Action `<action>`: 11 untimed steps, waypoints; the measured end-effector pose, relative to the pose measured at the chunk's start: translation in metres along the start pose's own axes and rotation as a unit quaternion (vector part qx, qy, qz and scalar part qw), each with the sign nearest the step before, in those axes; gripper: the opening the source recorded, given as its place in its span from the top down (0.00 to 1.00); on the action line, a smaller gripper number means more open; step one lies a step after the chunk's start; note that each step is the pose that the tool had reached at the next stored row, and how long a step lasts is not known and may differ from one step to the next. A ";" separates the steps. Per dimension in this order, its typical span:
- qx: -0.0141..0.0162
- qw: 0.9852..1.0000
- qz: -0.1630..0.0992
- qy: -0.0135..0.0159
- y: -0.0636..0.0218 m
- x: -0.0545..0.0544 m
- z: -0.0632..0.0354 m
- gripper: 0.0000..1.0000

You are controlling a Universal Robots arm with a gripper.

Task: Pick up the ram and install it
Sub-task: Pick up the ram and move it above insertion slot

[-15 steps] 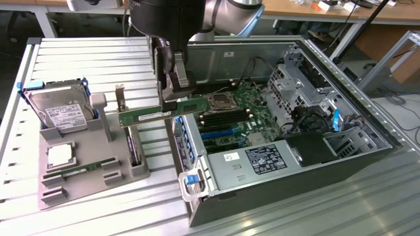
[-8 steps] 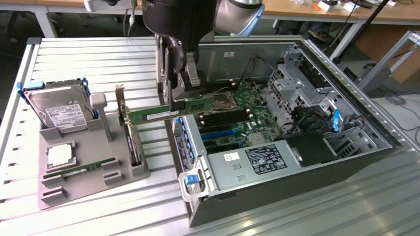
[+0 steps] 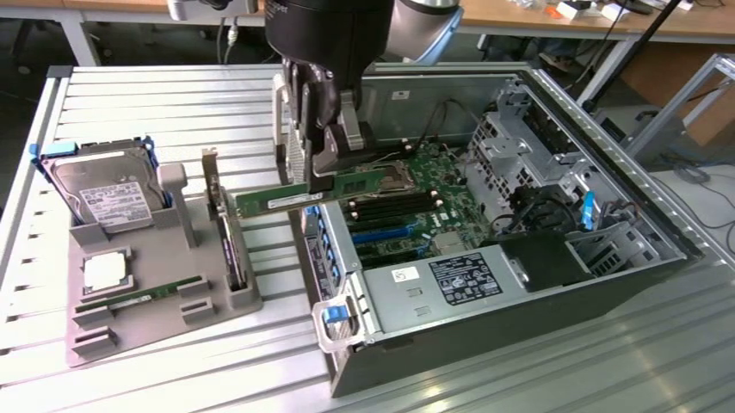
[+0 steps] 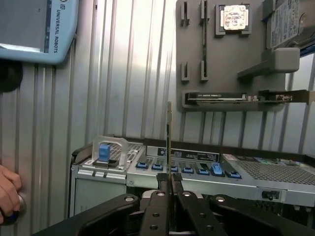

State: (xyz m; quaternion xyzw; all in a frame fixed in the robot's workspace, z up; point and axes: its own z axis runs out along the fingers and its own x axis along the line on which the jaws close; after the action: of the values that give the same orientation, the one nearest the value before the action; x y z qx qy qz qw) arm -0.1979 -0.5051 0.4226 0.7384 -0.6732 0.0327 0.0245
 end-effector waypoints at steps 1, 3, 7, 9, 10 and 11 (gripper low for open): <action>0.000 1.000 0.000 0.000 -0.0008 0.000 0.0000 0.88; 0.000 1.000 0.000 0.001 -0.0058 0.001 0.0001 0.88; 0.000 1.000 0.000 0.001 -0.0110 0.001 0.0002 0.88; 0.000 1.000 0.000 0.001 -0.0151 0.001 0.0003 0.88; 0.000 1.000 0.000 0.002 -0.0170 0.002 0.0003 0.88; 0.000 1.000 0.000 0.002 -0.0185 0.002 0.0003 0.88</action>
State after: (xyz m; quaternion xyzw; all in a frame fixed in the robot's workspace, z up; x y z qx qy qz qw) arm -0.1793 -0.5051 0.4226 0.7383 -0.6731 0.0339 0.0258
